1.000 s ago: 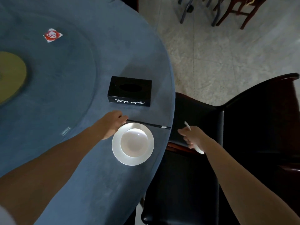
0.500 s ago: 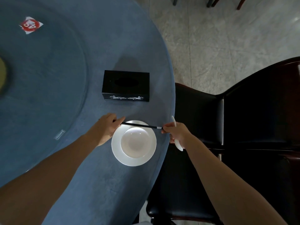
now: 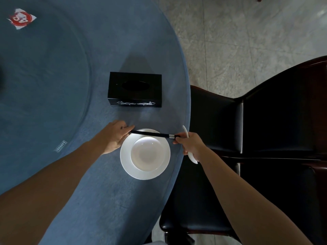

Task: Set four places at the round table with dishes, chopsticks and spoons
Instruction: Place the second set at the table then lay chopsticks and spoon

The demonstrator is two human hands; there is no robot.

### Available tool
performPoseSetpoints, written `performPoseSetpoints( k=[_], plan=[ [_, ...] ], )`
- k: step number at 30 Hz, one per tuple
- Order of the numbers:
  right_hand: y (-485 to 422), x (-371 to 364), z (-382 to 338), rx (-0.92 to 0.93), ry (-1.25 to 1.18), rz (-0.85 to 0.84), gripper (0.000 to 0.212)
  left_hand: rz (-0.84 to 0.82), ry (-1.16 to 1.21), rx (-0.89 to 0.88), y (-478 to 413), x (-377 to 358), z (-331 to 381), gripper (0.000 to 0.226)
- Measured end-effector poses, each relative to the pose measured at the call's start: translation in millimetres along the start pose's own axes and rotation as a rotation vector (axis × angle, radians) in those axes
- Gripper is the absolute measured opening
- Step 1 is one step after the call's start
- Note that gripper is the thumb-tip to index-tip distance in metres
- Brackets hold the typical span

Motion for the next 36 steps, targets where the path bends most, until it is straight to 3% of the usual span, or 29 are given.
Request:
performPoseSetpoints(
  k=[10,14,28,32,36],
  plan=[
    [5.5,-2.3,2.5,0.015,0.029,-0.028,0.012,0.043,0.035,0.083,3.9,2.8,-1.6,0.026],
    [8.1,0.9,3.4,0.016,0.023,-0.021,0.013,0.022,0.062,0.157,3.1,2.4,-5.0,0.025],
    [12.3,-0.6,-2.5,0.04,0.071,0.049,0.013,-0.061,-0.006,0.174,2.6,-1.3,-2.6,0.029],
    [15.0,9.4,1.0,0.02,0.106,0.112,0.011,-0.074,-0.017,0.216,4.3,0.2,-5.0,0.031],
    [26.0,25.6,-3.4,-0.011,0.055,0.237,0.018,0.044,-0.063,0.267,5.1,20.3,-4.3,0.032]
  ],
)
Point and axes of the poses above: each hand's wrist, its own y-axis away from the middle knuckle, its own x-axis out of the back of the hand, z = x × y, the point moved 9 cm from there along -y, towards the middle knuckle, and after that the axes turned 5 degrees about z, right-handed, at the moved point
